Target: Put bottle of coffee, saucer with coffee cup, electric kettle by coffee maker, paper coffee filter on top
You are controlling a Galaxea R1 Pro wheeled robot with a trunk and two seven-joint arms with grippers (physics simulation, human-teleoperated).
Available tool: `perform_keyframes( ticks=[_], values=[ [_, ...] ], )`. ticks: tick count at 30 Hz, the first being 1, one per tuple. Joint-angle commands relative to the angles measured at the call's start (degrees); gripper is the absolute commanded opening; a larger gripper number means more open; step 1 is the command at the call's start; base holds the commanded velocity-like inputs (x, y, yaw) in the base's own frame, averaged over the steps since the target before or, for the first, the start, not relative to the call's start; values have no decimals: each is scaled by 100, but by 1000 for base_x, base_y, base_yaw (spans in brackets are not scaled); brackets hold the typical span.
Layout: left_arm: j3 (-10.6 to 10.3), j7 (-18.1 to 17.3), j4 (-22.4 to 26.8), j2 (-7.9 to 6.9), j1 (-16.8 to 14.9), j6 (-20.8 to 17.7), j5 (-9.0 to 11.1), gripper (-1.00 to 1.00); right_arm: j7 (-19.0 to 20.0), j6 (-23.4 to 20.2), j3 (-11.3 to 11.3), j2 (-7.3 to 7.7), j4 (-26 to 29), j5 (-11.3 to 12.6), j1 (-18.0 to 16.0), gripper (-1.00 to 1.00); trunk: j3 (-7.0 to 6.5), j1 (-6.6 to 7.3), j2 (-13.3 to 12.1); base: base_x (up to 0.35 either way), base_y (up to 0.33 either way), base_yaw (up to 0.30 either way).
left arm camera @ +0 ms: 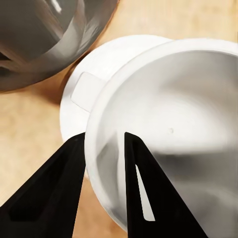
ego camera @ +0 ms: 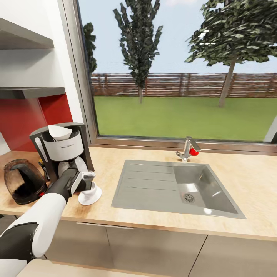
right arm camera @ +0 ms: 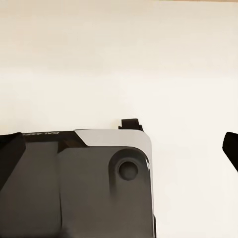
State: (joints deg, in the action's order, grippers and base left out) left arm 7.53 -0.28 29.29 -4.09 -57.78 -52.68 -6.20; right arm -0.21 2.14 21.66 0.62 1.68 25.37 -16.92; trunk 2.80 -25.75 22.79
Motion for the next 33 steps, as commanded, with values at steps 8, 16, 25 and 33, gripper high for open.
perform_keyframes(
  ticks=[8, 16, 25, 33],
  values=[
    [18, -25, -2, 13, -5, 2, -57, -100, 0, 14, 48, 0, -1, 56, -4, 100, 13, -4, 13, 0, 0, 0],
    [18, -17, -2, 3, -5, 11, -90, 100, 0, 14, 48, 1, -1, 56, -4, 100, 13, -4, 13, 0, 0, 0],
    [20, -16, -2, -17, -5, 12, -95, 100, -2, 14, 48, 3, -1, 56, -4, 100, 13, -4, 13, 0, 0, 0],
    [12, -32, -2, -14, -5, 12, -62, 100, -2, 14, 48, 4, -1, 56, -4, 100, 13, -4, 13, -36, 0, 0]
  ],
)
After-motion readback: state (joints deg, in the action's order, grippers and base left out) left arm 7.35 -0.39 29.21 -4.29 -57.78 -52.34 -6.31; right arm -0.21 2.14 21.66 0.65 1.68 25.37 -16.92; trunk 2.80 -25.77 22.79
